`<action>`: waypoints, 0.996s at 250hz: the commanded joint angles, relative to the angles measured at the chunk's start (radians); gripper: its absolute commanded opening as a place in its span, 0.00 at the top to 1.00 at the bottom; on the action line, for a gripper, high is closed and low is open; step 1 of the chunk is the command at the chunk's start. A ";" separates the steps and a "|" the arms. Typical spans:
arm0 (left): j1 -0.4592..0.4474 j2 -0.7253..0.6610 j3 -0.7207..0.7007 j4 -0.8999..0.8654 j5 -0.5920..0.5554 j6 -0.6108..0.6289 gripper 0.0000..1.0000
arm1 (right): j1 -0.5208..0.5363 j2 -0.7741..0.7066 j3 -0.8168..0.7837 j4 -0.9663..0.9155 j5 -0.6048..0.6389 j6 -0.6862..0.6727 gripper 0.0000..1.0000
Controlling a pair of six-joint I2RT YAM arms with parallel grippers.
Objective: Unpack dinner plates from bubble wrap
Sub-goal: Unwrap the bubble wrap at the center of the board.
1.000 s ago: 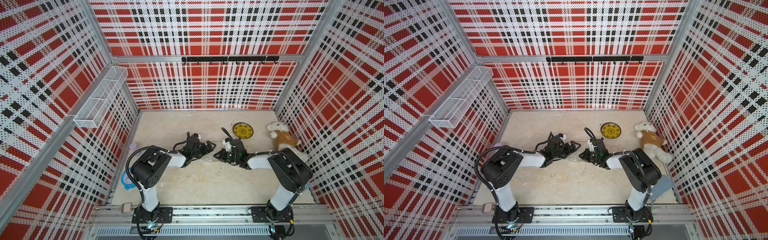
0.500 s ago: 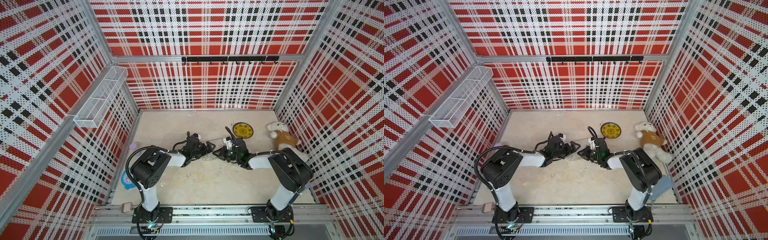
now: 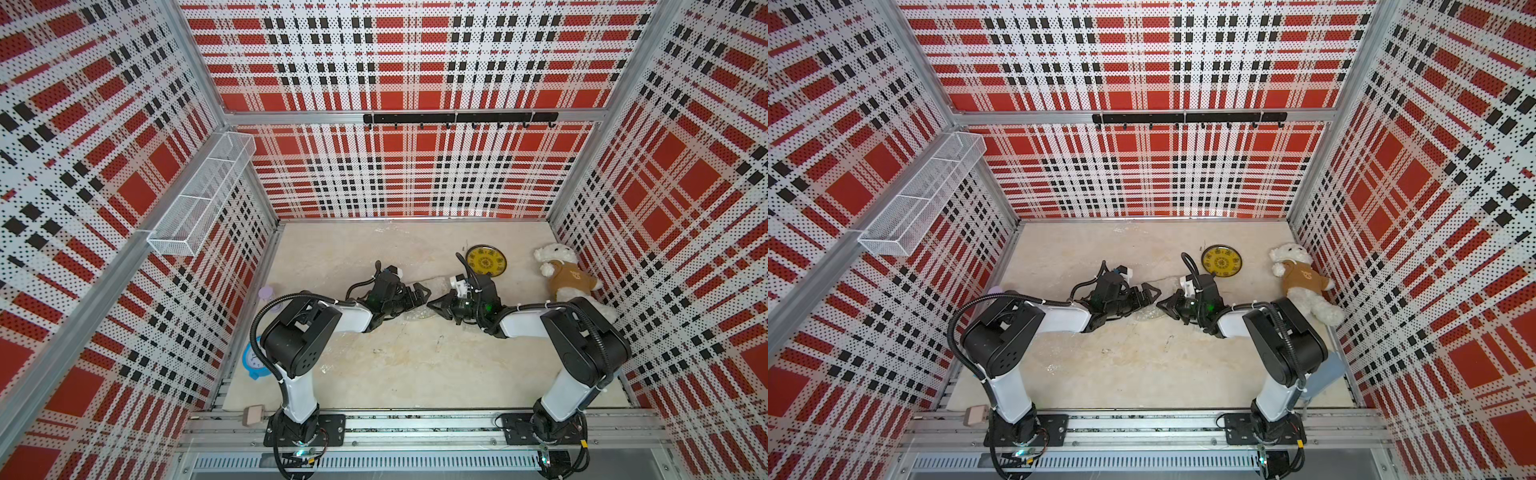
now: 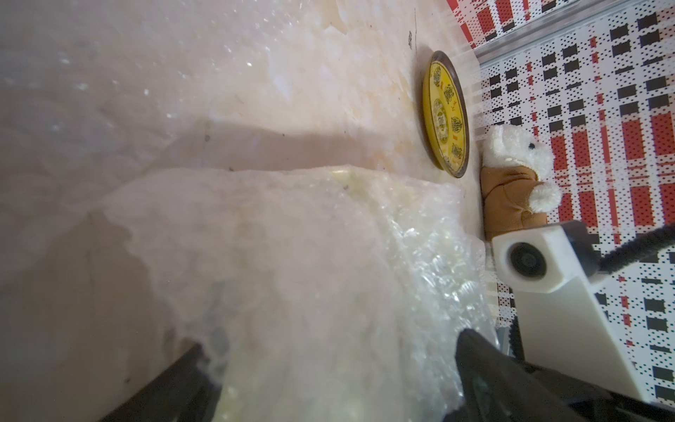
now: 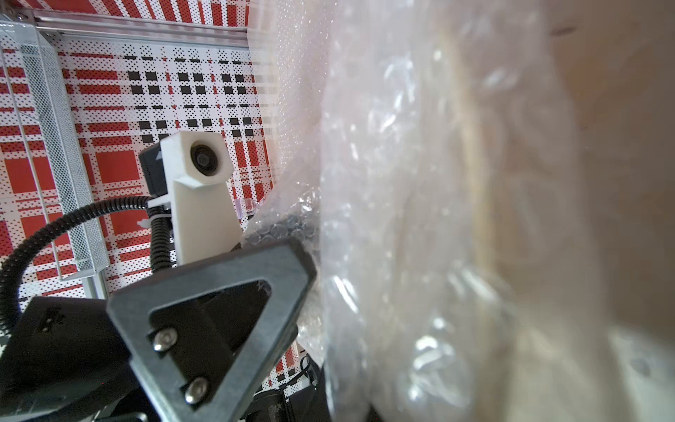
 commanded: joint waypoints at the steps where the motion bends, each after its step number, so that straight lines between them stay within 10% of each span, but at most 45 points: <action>1: 0.001 -0.005 -0.004 -0.103 -0.047 0.021 0.01 | -0.014 -0.043 -0.002 0.080 -0.029 0.057 1.00; 249: -0.009 -0.006 0.001 -0.161 -0.093 0.070 0.01 | -0.078 -0.072 -0.041 0.134 -0.147 0.135 1.00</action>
